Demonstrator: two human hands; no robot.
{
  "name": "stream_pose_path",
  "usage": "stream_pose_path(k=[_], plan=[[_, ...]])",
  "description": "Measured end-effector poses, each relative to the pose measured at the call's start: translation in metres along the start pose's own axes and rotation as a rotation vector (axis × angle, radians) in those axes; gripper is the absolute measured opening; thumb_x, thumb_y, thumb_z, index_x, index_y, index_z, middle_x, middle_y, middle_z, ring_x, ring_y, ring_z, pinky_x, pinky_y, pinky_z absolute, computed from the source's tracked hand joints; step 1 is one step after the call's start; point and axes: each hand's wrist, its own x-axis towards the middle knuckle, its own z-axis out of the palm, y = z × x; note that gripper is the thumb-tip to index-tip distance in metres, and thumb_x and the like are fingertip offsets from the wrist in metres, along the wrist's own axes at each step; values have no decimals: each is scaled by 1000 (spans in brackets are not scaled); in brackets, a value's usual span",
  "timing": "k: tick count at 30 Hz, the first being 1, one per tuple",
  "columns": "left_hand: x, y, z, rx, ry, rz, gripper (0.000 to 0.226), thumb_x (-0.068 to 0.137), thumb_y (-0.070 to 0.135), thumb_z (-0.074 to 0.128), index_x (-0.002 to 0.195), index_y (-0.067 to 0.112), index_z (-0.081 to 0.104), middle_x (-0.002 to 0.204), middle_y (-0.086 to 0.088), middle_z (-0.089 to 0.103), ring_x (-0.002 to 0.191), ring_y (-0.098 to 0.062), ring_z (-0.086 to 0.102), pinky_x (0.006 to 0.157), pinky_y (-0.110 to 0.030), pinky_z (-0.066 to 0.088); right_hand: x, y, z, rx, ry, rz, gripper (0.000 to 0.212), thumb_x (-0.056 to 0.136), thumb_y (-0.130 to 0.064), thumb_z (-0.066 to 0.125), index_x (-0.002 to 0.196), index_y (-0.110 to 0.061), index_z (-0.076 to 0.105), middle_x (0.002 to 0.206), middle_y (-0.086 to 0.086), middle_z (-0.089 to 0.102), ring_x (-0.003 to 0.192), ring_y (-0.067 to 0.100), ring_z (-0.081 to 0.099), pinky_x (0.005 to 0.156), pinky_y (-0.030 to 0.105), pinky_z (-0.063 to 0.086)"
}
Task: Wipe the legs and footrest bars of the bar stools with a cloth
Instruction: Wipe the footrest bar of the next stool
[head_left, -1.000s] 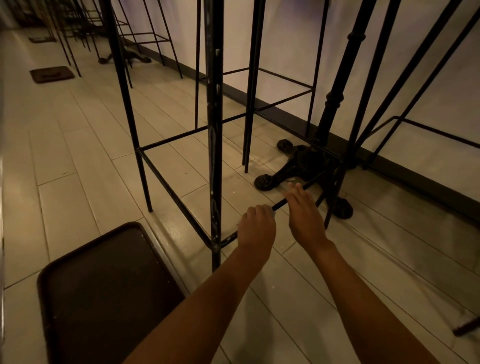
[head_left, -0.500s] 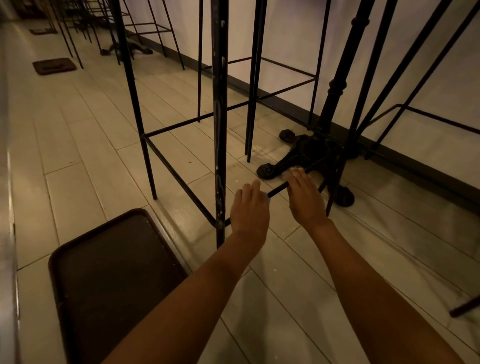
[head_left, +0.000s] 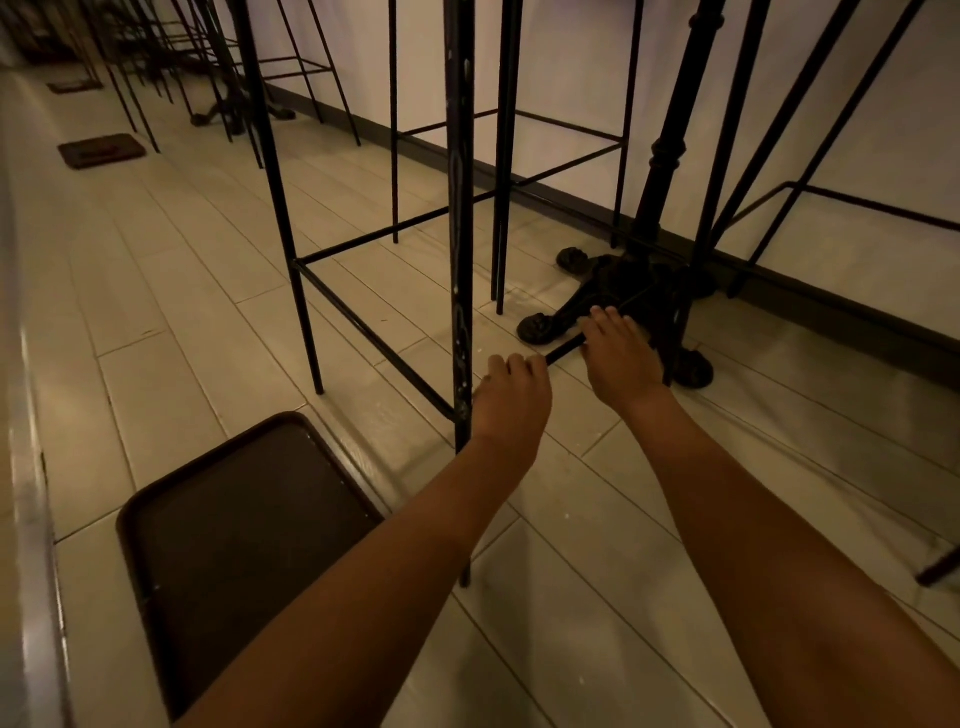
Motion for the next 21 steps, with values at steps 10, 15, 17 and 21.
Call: stream_pose_path(k=[10, 15, 17, 21], plan=[[-2, -1, -9, 226, -142, 80, 39, 88, -5, 49, 126, -8, 39, 117, -22, 52, 105, -31, 54, 82, -35, 49, -6, -9, 0, 15, -31, -8, 41, 98, -18, 37, 138, -7, 32, 151, 15, 24, 141, 29, 15, 117, 39, 14], [-7, -3, -15, 328, -210, 139, 32, 86, -5, 53, 117, -5, 51, 114, -19, 53, 102, -30, 57, 87, -36, 50, -9, -10, 1, 32, 9, -14, 38, 99, -16, 37, 136, -6, 36, 149, 16, 27, 141, 29, 17, 117, 39, 15], [-5, 0, -15, 336, -232, 132, 34, 84, -4, 54, 119, -5, 51, 114, -20, 54, 101, -31, 57, 86, -38, 50, -9, -10, 0, 17, 0, -6, 38, 99, -16, 36, 136, -6, 35, 149, 15, 27, 141, 29, 17, 117, 38, 14], [-4, 5, -17, 326, -245, 92, 39, 86, -3, 54, 124, -8, 46, 116, -23, 52, 103, -34, 56, 83, -38, 50, -8, -11, -4, -15, -30, -5, 39, 99, -17, 35, 136, -6, 34, 149, 15, 27, 141, 29, 17, 117, 38, 14]])
